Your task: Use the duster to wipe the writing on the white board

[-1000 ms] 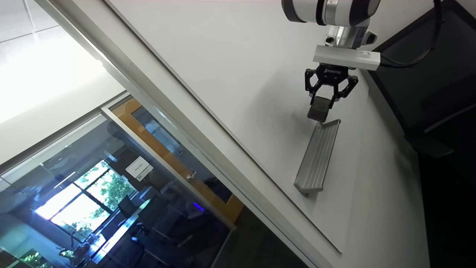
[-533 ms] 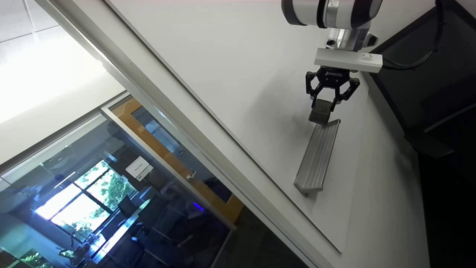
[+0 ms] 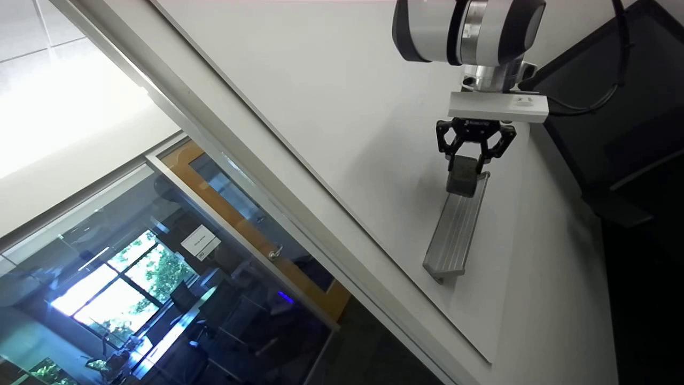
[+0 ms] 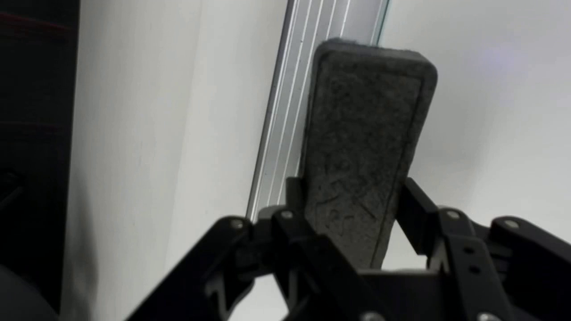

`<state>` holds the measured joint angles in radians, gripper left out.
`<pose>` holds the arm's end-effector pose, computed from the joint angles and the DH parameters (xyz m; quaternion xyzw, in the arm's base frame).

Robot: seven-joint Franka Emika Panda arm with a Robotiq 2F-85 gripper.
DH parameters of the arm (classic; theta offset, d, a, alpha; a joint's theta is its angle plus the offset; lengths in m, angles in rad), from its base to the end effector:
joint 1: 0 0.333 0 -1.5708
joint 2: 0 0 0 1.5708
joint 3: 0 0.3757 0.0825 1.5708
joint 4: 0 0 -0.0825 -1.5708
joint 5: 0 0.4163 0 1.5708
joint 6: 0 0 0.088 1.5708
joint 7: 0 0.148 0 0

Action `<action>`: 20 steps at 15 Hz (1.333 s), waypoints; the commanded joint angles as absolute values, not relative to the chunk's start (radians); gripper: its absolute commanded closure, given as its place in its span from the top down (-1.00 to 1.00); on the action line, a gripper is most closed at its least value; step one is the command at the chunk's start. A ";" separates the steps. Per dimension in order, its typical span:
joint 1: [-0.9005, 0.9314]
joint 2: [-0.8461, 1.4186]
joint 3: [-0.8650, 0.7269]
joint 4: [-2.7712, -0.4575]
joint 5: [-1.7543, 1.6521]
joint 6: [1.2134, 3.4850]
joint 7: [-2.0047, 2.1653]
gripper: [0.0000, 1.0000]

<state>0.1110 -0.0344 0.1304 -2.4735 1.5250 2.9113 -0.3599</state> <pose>0.5070 0.0714 0.3232 -0.8548 0.3806 -0.1884 0.2983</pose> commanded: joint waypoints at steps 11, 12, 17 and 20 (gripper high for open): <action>0.166 0.157 0.181 -2.322 1.699 3.058 -0.389 -0.41; 0.169 0.173 0.182 -2.310 1.702 3.067 -0.392 -0.41; 0.176 0.227 0.182 -2.268 1.703 3.094 -0.390 -0.41; 0.181 0.226 0.184 -2.264 1.701 3.108 -0.392 0.00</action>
